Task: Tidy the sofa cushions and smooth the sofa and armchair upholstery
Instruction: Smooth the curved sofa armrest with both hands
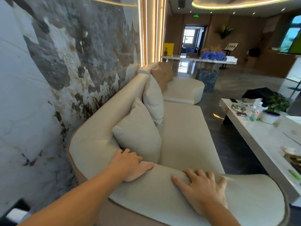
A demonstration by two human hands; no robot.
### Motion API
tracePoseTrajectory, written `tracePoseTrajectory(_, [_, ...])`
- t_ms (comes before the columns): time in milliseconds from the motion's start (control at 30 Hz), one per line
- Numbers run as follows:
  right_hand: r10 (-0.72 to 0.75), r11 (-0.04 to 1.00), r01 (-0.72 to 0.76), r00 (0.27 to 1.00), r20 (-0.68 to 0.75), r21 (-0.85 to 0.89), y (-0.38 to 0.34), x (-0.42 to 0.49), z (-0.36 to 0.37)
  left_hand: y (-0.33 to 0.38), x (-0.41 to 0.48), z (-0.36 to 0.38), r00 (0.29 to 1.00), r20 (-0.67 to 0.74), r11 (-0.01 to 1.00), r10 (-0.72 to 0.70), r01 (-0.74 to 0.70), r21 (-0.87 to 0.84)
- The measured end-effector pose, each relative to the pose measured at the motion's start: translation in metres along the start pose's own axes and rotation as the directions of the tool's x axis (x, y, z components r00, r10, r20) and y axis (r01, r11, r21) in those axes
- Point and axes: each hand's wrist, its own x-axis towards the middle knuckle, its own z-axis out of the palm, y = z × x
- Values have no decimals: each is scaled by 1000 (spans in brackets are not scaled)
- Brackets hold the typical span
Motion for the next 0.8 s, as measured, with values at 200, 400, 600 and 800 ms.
tracePoseTrajectory(200, [-52,999,53,998,-35,8,6,-8,1,7,-15,2,1000,-18,999,5,-4,35])
tracePoseTrajectory(400, [-83,997,83,996,-40,8,26,-24,2,27,-43,5,999,-18,999,-28,28,19])
tracePoseTrajectory(600, [-115,993,115,993,7,16,43,-43,-3,44,-86,20,991,-115,997,-63,58,-49])
tracePoseTrajectory(800, [-63,998,64,997,38,-22,39,-79,2,7,-138,56,909,-373,976,-186,127,-177])
